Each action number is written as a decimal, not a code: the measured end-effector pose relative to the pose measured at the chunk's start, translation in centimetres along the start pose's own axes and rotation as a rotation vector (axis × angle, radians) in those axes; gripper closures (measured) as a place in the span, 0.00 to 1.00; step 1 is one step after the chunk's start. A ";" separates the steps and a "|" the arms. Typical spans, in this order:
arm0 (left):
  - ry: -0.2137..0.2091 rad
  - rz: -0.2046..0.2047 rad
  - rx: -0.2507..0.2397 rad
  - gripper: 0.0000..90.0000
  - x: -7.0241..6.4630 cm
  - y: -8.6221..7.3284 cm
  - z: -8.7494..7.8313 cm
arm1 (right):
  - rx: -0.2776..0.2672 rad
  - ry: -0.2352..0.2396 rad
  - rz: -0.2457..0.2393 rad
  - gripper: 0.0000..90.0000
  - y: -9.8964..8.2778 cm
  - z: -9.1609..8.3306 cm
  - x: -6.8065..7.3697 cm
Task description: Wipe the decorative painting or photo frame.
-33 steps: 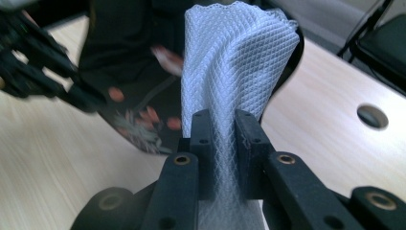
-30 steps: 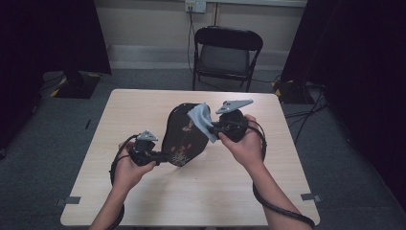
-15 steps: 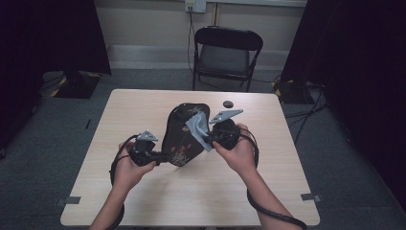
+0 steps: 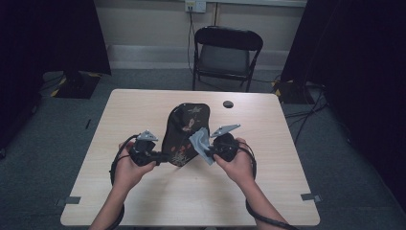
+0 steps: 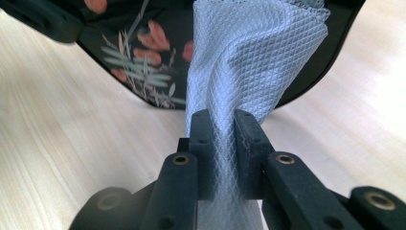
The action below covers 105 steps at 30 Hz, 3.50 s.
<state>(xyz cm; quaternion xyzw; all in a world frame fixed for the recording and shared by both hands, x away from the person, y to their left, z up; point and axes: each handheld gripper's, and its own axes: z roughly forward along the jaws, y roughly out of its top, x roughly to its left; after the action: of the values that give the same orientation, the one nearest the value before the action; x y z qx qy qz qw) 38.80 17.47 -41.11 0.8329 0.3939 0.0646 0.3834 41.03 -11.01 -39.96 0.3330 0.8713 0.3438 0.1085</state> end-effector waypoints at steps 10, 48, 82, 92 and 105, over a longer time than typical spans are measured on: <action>0.001 0.001 0.002 0.87 -0.1 0.0 0.0 | 0.069 0.013 0.030 0.89 -2.6 2.4 0.0; 0.002 -0.003 0.001 0.87 0.0 0.0 0.0 | -0.019 -0.055 -0.028 0.89 2.0 -5.6 -1.5; 0.001 -0.002 0.001 0.87 0.0 0.0 0.0 | -0.038 0.001 -0.044 0.89 4.1 -3.1 0.6; 0.000 -0.002 0.001 0.87 0.0 0.0 0.0 | 0.020 0.035 -0.018 0.89 1.0 0.1 1.0; 0.000 -0.007 -0.001 0.87 0.0 0.0 0.0 | 0.107 0.052 -0.003 0.89 -2.2 3.5 1.2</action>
<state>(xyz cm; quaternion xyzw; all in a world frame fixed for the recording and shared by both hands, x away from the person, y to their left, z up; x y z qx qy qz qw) 38.76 17.48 -41.12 0.8314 0.3966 0.0633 0.3839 40.45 -9.54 -43.97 0.3278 0.8915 0.3053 0.0684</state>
